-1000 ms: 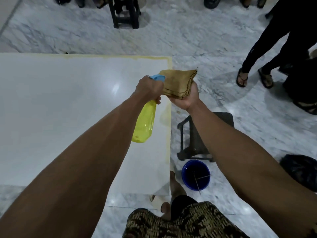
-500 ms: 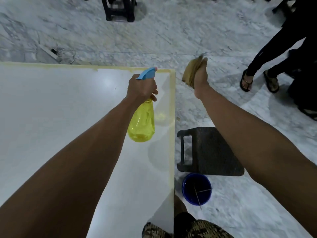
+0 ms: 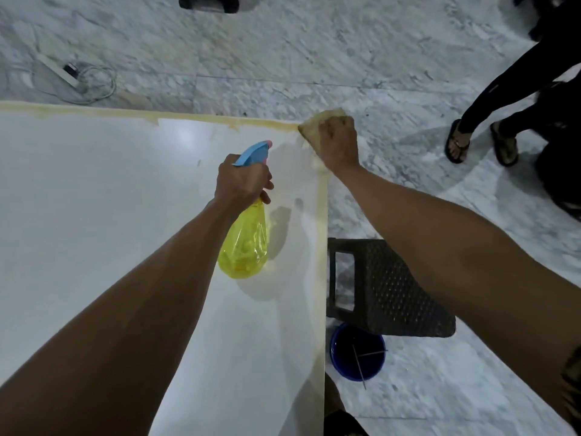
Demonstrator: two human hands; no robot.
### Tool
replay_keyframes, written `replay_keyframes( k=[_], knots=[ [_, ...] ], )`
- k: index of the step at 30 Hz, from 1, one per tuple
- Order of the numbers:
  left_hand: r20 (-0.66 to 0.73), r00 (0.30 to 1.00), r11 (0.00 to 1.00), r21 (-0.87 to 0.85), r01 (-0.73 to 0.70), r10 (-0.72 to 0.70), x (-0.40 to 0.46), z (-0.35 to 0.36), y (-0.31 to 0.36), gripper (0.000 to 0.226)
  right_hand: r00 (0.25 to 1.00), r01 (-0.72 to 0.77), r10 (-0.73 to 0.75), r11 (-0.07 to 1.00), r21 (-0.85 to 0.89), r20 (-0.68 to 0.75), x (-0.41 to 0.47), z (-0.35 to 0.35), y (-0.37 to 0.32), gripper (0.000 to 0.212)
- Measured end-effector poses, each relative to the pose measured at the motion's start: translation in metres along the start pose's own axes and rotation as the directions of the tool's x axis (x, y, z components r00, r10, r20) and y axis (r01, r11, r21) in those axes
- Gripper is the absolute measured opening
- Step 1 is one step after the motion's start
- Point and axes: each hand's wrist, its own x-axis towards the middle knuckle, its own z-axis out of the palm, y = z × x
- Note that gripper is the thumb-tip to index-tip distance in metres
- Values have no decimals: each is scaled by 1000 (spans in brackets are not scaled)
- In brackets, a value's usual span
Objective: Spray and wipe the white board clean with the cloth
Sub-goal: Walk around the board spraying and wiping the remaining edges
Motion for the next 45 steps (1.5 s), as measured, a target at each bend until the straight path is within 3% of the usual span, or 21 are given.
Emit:
replay_keyframes(
  k=[2,4,6,10,14,17,20,22,24,25,28,30,31,33,36,45],
  knots=[
    [-10,1000,1000,4,-4,4,4,0,4,41,996,-23,18,998,62,83,9,-4,0,57],
    [-7,1000,1000,1,-19,19,9,1,10,40,993,17,-13,999,-36,119,14,1,-1,61],
    [-9,1000,1000,2,-12,12,13,1,14,38,995,77,-66,981,-180,69,16,8,2,56],
    [-23,1000,1000,16,19,-18,15,-1,23,39,966,231,-259,873,-430,-8,21,11,3,28],
    [-17,1000,1000,3,-7,7,12,-5,28,36,948,199,-296,838,-507,-117,22,6,-5,23],
    [-31,1000,1000,-4,-1,1,12,-9,26,37,867,404,-494,776,-485,-69,7,-3,-3,20],
    [-35,999,1000,11,-9,10,9,-12,23,37,709,657,-701,613,-438,82,-25,7,9,19],
    [-30,1000,1000,10,-6,6,7,-14,20,39,621,731,-774,512,-452,127,-43,13,16,9],
    [-36,999,1000,3,7,-7,6,-15,19,40,677,690,-729,580,-433,104,-52,15,10,23],
    [-42,999,1000,2,8,-8,6,-16,19,40,752,616,-655,661,-429,71,-49,17,2,31],
    [-59,998,1000,-9,21,-22,8,-16,18,43,968,233,-251,868,-438,18,-31,29,-18,76],
    [-54,998,999,4,33,-32,7,-14,17,46,997,66,-42,909,-411,67,-24,43,-20,102],
    [-49,998,999,9,39,-39,6,-13,17,51,998,33,-12,911,-411,54,-23,50,-18,104],
    [-41,998,999,2,52,-52,6,-12,14,57,998,59,-69,896,-440,-6,-26,56,-16,91],
    [-37,999,999,0,38,-38,6,-9,10,43,988,125,-151,874,-469,-18,-31,54,-13,69],
    [-8,1000,998,66,-12,13,-9,-6,15,40,982,179,-179,818,-547,54,-55,49,-7,68]
  ],
)
